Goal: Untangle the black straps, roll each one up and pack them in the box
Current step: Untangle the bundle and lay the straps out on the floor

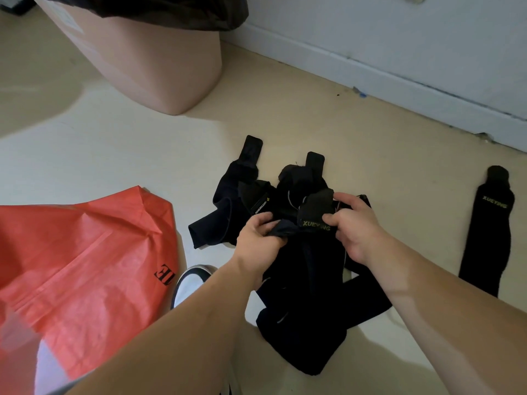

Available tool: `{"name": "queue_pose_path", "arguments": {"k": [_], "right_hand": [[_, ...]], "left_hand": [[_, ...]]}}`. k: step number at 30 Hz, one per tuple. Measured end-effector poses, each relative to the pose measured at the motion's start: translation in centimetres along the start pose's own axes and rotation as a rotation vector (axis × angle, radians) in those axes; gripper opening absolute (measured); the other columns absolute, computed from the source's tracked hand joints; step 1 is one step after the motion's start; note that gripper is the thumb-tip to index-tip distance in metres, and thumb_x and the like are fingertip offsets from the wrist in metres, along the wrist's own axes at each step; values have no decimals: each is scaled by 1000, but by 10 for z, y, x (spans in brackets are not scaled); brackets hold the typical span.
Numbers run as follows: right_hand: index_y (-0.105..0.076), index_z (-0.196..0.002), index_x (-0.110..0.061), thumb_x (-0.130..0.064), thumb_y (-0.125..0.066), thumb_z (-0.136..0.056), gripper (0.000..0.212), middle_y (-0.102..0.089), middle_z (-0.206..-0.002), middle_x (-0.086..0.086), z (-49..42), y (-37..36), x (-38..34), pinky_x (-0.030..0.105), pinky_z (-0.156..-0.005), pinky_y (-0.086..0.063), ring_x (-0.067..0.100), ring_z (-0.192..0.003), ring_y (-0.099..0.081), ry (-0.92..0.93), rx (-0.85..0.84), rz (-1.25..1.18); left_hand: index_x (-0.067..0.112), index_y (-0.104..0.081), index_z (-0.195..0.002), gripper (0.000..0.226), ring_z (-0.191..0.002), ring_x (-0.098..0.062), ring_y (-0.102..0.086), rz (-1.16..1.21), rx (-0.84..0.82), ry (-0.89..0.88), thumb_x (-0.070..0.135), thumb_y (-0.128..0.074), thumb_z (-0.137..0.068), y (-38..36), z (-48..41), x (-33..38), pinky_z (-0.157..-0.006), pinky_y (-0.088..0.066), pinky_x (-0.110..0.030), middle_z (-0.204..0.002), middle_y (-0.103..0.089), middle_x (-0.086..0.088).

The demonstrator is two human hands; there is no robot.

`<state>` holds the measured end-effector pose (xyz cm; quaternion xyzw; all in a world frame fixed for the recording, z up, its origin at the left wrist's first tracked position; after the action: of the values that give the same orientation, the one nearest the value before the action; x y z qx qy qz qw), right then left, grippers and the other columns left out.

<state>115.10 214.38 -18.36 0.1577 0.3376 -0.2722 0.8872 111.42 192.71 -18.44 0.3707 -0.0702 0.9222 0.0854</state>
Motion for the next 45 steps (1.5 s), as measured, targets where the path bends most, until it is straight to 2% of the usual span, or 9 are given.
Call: {"name": "queue_pose_path", "arguments": {"k": [3,9,15,22,25,28,34,42,45], "right_hand": [[-65,-132,-21,17,-65,-91,55,-70,-125,18,0,1,-2,52,-97,-62,36,-108,-74,-27,-34,-95],[-64,-134,-14,14,-64,-94,49,-75,-117,17,3,2,-3,39,-73,-64,29,-99,-77,-49,-50,-170],[-66,-128,-13,11,-61,-96,41,-77,-114,13,2,1,-3,32,-62,-62,25,-97,-78,-61,-57,-205],[-75,-111,-14,-9,-52,-102,25,-76,-96,8,0,-2,-2,33,-69,-59,23,-76,-70,-109,-131,-189],[-77,-115,-14,-6,-49,-99,34,-78,-102,14,-4,6,1,39,-79,-61,31,-91,-73,-112,-127,-137],[-77,-125,-16,-1,-51,-89,47,-78,-119,20,-5,11,9,39,-74,-63,38,-104,-75,-140,-137,-8],[-78,-105,-11,14,-50,-94,39,-79,-107,19,-9,14,9,44,-80,-65,34,-99,-76,-58,36,78],[-74,-98,-18,1,-59,-102,24,-73,-98,9,-6,2,-19,27,-55,-56,21,-74,-67,63,162,63],[-73,-106,-17,-4,-59,-106,20,-76,-106,14,-11,10,-31,32,-59,-63,23,-67,-74,68,169,31]], "left_hand": [[17,-72,-119,19,-103,-30,-78,228,60,155,14,-71,-100,9,-2,-8,-93,-63,-48,-114,-80,-11],[11,-70,-132,35,-117,-31,-74,457,-177,321,29,-53,-107,-9,8,-4,-96,-56,-44,-126,-77,-12],[13,-58,-147,54,-132,-28,-60,536,-149,336,38,-33,-105,-3,-3,-4,-107,-42,-46,-140,-70,-11],[21,-78,-106,18,-89,-18,-78,-236,-62,29,35,-77,-94,-24,2,38,-82,-65,-31,-102,-81,-2],[20,-76,-111,39,-92,-18,-77,-383,-102,-4,41,-90,-80,-48,9,38,-86,-65,-35,-101,-79,1],[14,-74,-101,36,-88,-25,-78,-303,-51,82,30,-95,-76,-56,15,14,-84,-66,-44,-96,-79,-7],[2,-75,-101,32,-81,-35,-80,-78,-27,220,15,-92,-77,-38,16,-4,-76,-68,-47,-92,-80,-18],[-5,-75,-118,46,-113,-42,-74,-16,-410,361,-7,-77,-73,-26,25,-37,-103,-58,-51,-121,-76,-25],[-5,-79,-102,28,-97,-35,-77,-124,-563,470,-14,-68,-77,-27,41,-57,-88,-63,-42,-106,-78,-21]]}}
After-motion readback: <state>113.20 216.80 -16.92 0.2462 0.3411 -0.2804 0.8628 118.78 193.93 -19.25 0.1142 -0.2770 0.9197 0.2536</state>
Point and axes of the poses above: each hand's wrist, its own z-axis away from the middle knuckle, its own y-axis out of the back of the hand, x = y × z, the point moved 9 cm from there along -z, towards the middle knuckle
